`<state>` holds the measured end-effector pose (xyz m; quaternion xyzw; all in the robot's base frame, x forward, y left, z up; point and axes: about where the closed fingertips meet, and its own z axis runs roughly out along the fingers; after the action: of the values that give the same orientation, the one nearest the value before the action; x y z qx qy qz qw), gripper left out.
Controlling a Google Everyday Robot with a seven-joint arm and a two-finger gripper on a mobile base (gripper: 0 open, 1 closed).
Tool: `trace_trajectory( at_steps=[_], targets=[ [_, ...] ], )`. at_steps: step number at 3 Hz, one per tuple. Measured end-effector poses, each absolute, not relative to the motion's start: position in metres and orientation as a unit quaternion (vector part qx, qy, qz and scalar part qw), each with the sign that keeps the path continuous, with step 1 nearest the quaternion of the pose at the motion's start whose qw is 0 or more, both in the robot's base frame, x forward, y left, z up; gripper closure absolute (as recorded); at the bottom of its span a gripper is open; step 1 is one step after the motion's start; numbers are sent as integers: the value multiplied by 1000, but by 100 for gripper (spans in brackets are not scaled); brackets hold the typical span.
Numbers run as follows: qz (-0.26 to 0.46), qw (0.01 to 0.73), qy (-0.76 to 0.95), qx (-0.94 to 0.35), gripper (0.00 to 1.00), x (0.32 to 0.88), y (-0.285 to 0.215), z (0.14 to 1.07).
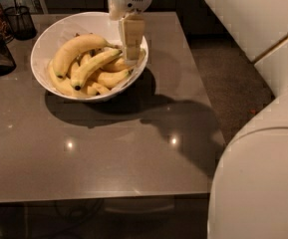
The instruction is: Pick banana from white bowl
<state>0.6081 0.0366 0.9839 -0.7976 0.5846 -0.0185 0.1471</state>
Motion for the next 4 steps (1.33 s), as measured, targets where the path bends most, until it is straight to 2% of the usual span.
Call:
trace_trajectory(
  at_steps=[2,4],
  targets=[
    [13,144,588,-796,27,611,49,966],
    [19,129,573,-809,28,625,63,953]
  ],
)
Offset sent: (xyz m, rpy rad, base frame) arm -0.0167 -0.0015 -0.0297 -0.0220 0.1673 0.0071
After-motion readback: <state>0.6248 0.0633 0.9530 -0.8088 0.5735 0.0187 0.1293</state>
